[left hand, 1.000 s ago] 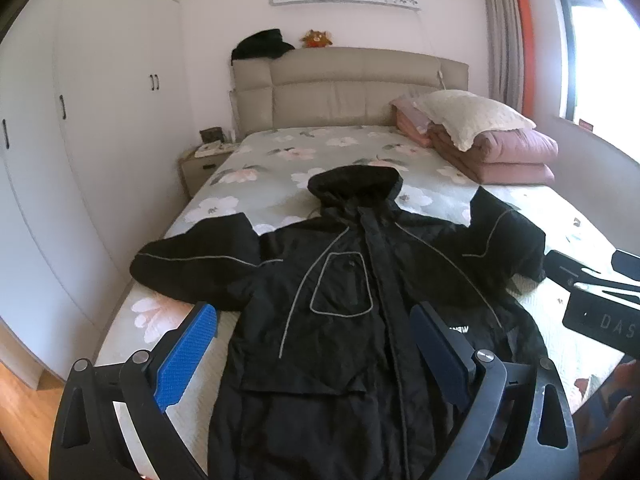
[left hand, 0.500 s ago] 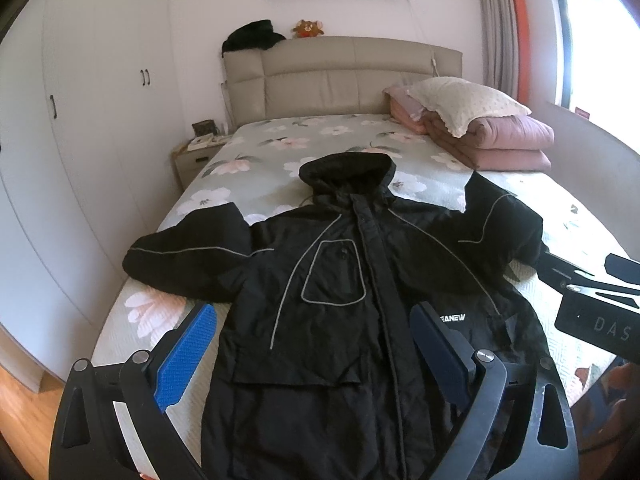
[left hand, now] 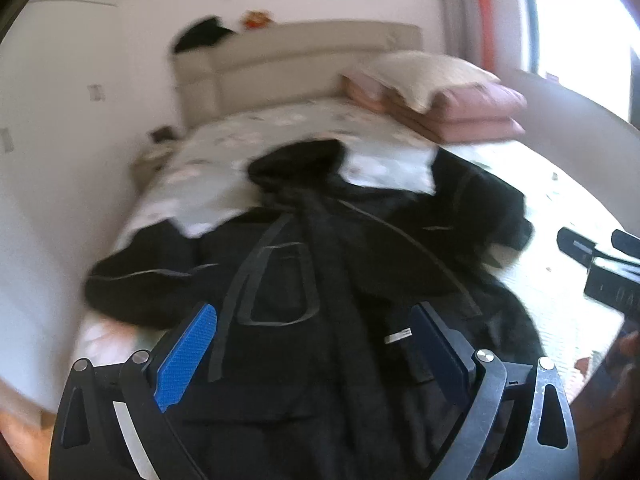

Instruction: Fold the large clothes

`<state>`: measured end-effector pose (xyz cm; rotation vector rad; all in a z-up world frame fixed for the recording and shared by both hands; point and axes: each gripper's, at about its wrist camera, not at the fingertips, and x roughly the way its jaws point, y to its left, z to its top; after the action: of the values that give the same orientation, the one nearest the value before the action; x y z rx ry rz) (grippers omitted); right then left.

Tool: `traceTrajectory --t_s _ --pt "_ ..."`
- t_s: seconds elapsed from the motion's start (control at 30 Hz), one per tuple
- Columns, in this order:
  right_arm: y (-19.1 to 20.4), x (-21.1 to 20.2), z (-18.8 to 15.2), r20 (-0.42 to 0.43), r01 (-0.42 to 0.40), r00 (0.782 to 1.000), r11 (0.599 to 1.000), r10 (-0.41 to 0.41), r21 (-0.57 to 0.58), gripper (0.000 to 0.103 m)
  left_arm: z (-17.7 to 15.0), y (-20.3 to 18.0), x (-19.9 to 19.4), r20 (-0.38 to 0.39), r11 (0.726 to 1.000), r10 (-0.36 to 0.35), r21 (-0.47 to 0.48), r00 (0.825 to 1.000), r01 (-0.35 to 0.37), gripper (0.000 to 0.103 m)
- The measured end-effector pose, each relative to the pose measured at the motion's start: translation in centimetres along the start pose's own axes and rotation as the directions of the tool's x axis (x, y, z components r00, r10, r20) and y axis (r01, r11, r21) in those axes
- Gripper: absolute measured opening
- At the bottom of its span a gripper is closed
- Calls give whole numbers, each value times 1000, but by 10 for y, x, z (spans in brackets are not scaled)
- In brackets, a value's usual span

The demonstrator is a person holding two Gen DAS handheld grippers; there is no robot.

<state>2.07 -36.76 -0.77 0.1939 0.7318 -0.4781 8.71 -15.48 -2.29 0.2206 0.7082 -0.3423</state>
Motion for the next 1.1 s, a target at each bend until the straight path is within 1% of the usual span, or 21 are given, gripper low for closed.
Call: traceTrajectory --t_s 0.07,0.13,0.17,0.2,0.23,0.33,0.47,0.53,0.63,0.73,0.77,0.8,0.83,0.87,0.9,0.93,0.97,1.0,1.03,1.07,1.1 --pt "-39 34 9 -37 7 999 999 -5 53 103 13 -21 29 -16 998 -59 14 998 59 98" --pt "-82 75 18 -82 -14 996 994 23 113 101 28 -47 66 -35 993 -117 26 993 117 98" --pt "-99 95 23 -99 -19 995 991 32 130 94 33 -57 79 -41 990 -139 30 989 140 98" --pt "-111 109 26 -113 -23 993 990 39 139 92 39 -69 96 -49 985 -165 36 985 167 98" --pt "-129 137 33 -144 -25 988 987 48 157 92 45 -80 112 -57 982 -183 42 981 185 98" --pt "-164 199 47 -189 -68 976 978 106 196 91 63 -113 158 -60 968 -239 57 969 243 98" --pt "-192 271 59 -245 -74 961 971 131 229 87 76 -138 203 -76 957 -274 76 959 279 97" --pt "-198 291 62 -245 -87 958 965 149 246 87 80 -149 222 -81 950 -293 91 953 300 97" --pt "-209 324 64 -278 -52 951 956 136 289 87 82 -156 234 -84 934 -335 100 938 343 97" --pt "-220 359 53 -328 -98 912 909 245 405 89 84 -165 243 -84 926 -352 112 932 360 97" --pt "-221 363 51 -325 -108 909 901 260 420 94 84 -167 244 -81 922 -361 116 929 368 97" --pt "-218 362 52 -300 -122 918 904 260 410 95 85 -169 246 -75 919 -369 118 926 375 97" --pt "-213 362 53 -291 -154 912 901 287 405 93 86 -170 250 -73 915 -380 118 922 386 97" --pt "-209 363 52 -283 -198 900 890 332 412 83 87 -170 254 -75 911 -390 117 918 396 97" --pt "-204 363 53 -278 -215 897 890 343 402 67 87 -171 259 -79 908 -396 115 915 403 97" --pt "-200 362 53 -275 -231 895 892 352 389 58 88 -172 267 -91 906 -401 110 912 409 96" --pt "-196 358 55 -263 -237 902 903 342 359 50 88 -171 275 -107 905 -402 101 909 412 96" --pt "-194 352 58 -252 -230 913 915 321 332 47 89 -169 279 -123 901 -414 86 902 425 95" --pt "-192 345 61 -242 -225 921 923 306 312 45 91 -167 280 -133 891 -438 70 889 449 93" --pt "-195 330 67 -212 -200 941 941 262 275 43 93 -166 280 -134 884 -452 64 882 462 93" --pt "-197 319 71 -193 -173 955 953 224 250 43 96 -165 278 -130 879 -463 63 877 473 93"
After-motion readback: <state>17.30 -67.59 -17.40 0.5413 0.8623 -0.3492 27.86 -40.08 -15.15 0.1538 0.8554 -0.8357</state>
